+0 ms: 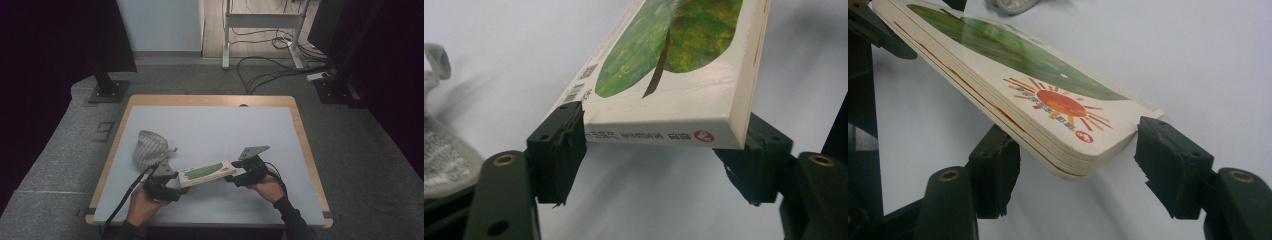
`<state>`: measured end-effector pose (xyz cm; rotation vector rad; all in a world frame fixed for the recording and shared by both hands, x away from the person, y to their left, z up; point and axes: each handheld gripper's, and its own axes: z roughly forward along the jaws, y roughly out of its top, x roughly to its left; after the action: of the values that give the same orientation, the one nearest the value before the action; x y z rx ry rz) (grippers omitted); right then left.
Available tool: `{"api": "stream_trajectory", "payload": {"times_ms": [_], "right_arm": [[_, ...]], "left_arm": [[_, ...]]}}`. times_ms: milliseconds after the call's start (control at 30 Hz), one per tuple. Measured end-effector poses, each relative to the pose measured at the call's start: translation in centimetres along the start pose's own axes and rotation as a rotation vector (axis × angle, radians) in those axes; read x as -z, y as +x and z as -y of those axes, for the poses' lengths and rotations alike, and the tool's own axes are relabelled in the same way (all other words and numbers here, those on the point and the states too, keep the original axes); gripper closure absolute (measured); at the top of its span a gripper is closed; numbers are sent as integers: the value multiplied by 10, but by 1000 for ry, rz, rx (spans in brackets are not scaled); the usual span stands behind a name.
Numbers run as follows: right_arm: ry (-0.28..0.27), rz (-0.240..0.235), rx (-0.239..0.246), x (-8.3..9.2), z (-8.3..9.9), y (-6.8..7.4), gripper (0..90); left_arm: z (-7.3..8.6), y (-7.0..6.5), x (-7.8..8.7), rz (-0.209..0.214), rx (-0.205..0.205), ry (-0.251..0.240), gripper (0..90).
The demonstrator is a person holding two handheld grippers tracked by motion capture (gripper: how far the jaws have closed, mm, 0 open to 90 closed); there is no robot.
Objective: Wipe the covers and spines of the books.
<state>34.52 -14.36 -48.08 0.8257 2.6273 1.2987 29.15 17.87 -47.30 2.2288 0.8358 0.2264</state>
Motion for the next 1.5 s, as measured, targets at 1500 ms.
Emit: {"api": "stream_trajectory", "payload": {"times_ms": [1500], "right_arm": [[35,10,24,-11,42,13,318]], "left_arm": [[27,-16,-26,-60,-20,41,233]]}}
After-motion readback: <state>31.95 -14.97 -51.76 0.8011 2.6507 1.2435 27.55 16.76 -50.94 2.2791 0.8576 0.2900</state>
